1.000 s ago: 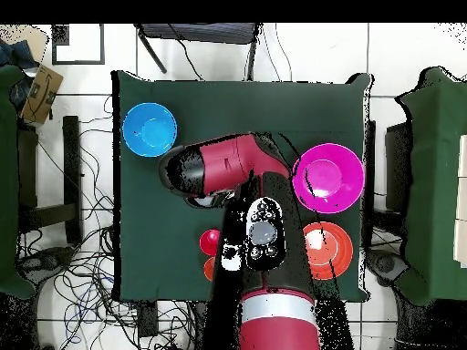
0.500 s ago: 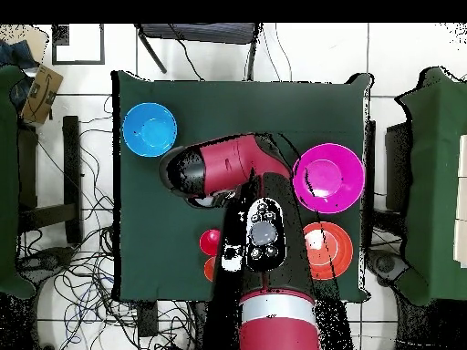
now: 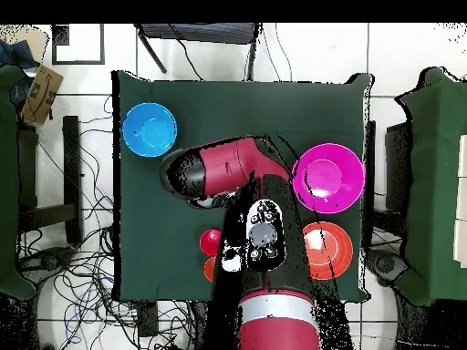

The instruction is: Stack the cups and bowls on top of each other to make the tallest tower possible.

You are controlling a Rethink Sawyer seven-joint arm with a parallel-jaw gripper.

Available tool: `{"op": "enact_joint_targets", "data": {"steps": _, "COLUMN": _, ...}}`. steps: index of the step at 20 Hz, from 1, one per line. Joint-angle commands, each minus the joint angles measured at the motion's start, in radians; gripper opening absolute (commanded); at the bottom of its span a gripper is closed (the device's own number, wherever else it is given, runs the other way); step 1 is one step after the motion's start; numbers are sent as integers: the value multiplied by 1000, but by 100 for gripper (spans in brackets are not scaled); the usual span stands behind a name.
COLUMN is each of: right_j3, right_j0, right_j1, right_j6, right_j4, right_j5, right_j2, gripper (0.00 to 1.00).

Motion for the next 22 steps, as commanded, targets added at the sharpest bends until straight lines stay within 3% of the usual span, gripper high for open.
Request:
{"op": "enact_joint_targets", "data": {"steps": 1, "right_j3": 92, "right_j0": 14, "right_j1": 46, "right_j6": 35, "right_j4": -9, "right_j5": -98, "right_j2": 29, "gripper": 0}}
{"op": "enact_joint_targets", "data": {"steps": 12, "right_j3": 112, "right_j0": 4, "right_j1": 40, "right_j6": 26, "right_j4": -6, "right_j5": -119, "right_j2": 28, "gripper": 0}}
{"op": "enact_joint_targets", "data": {"steps": 13, "right_j3": 113, "right_j0": 7, "right_j1": 39, "right_j6": 32, "right_j4": -7, "right_j5": -123, "right_j2": 26, "gripper": 100}}
{"op": "enact_joint_targets", "data": {"steps": 22, "right_j3": 93, "right_j0": -2, "right_j1": 46, "right_j6": 9, "right_j4": 12, "right_j5": -78, "right_j2": 40, "gripper": 100}}
